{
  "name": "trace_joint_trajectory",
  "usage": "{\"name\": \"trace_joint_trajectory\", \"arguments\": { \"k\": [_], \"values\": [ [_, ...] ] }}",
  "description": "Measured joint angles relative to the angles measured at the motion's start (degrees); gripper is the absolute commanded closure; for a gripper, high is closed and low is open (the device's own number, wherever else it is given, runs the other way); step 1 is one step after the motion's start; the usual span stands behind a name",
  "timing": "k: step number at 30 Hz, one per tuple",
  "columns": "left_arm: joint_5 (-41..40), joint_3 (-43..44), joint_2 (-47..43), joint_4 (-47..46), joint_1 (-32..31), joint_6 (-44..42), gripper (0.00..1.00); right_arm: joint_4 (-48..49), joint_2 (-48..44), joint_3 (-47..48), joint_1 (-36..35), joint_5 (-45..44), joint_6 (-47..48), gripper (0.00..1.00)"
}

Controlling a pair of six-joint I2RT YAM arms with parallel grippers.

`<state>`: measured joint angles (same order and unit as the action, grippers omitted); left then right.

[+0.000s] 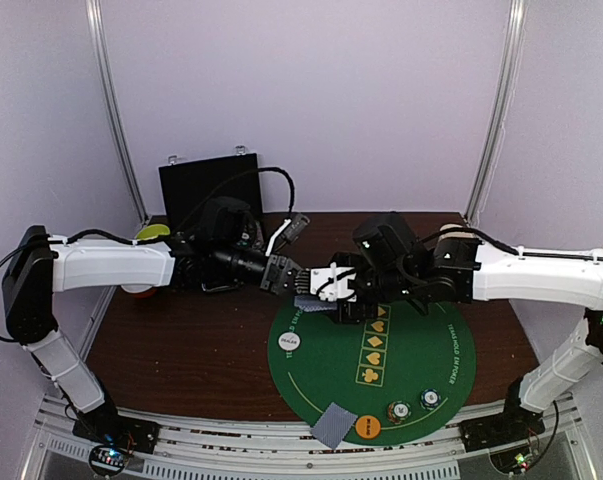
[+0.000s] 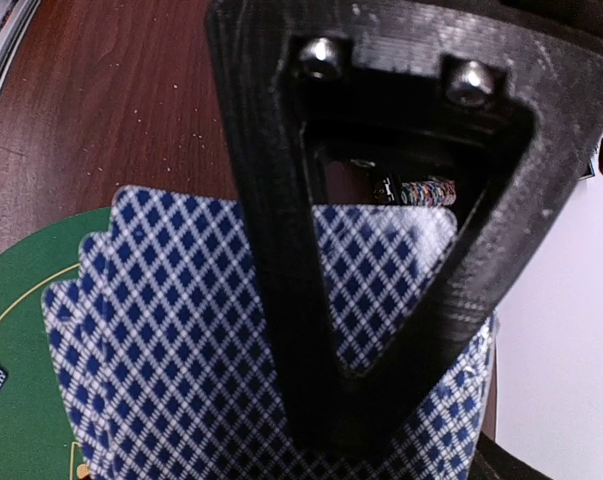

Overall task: Distribute texas hold em gaming equipment
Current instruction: Pass from the left arm to the right

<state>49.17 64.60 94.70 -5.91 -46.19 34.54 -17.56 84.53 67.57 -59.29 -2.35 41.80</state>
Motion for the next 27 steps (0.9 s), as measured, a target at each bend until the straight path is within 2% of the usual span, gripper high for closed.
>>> {"name": "trace_joint_trajectory", "arguments": {
  "k": [2,7,12,19,27],
  "values": [
    [-0.1,-0.1,0.0,0.4,0.0,-0.1,1.00,0.1,0.5,0.2,0.0,-0.2,-0.2,0.44],
    [-0.6,-0.5,0.0,0.9,0.3,-1.2,0.99,0.1,0.9,0.5,0.0,-0.1,-0.7,0.53],
    [-0.7,-0.5,0.0,1.0,0.3,-1.6,0.82,0.2,0.9,0.5,0.0,-0.2,-0.6,0.55],
    [-0.5,-0.3,0.0,1.7,0.3,-2.0,0.65,1.5,0.7,-0.3,0.0,-0.5,-0.2,0.55],
    [-4.5,3.0,-0.7,9.6,0.3,-6.4,0.47,2.6,0.4,-1.5,0.0,-1.3,-0.1,0.55]
  ]
}}
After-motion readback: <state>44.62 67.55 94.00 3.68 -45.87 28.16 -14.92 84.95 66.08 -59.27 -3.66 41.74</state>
